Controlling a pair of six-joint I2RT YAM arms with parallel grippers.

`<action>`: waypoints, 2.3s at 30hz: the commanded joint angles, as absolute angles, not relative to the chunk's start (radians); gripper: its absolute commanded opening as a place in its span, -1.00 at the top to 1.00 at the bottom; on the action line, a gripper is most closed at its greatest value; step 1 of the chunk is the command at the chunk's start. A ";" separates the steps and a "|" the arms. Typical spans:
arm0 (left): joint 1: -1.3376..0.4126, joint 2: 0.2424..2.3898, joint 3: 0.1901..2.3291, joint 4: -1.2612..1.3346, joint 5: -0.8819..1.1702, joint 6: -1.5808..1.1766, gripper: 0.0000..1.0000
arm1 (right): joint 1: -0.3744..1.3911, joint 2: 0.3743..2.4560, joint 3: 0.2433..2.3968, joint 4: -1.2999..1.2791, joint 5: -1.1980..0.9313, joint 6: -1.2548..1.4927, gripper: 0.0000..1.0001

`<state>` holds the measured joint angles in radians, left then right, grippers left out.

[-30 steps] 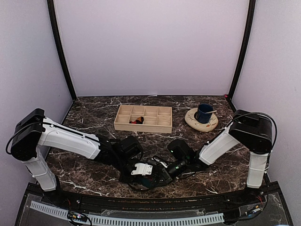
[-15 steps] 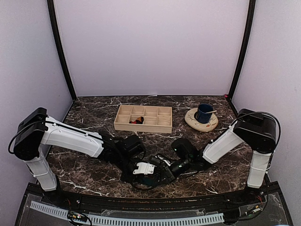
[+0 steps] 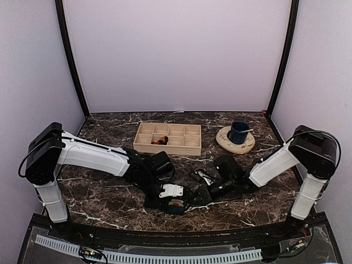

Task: Roll the socks
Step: Roll the sock at the center of the board.

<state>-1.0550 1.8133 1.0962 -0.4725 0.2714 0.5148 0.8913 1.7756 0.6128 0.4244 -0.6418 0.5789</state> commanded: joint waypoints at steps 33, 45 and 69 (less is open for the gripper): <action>-0.887 2.103 1.416 -0.891 0.803 0.479 0.87 | 1.315 1.469 0.578 0.245 0.112 0.083 0.35; -0.871 2.124 1.430 -0.900 0.818 0.486 0.87 | 1.341 1.630 0.720 0.167 0.120 -0.062 0.26; -0.867 2.141 1.440 -0.912 0.843 0.500 0.87 | 1.340 1.746 0.766 0.140 0.149 -0.107 0.69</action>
<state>-0.8700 2.1376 1.4208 -0.8875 0.8234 0.4786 1.3315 1.7168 0.7555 0.1444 0.1345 -0.1074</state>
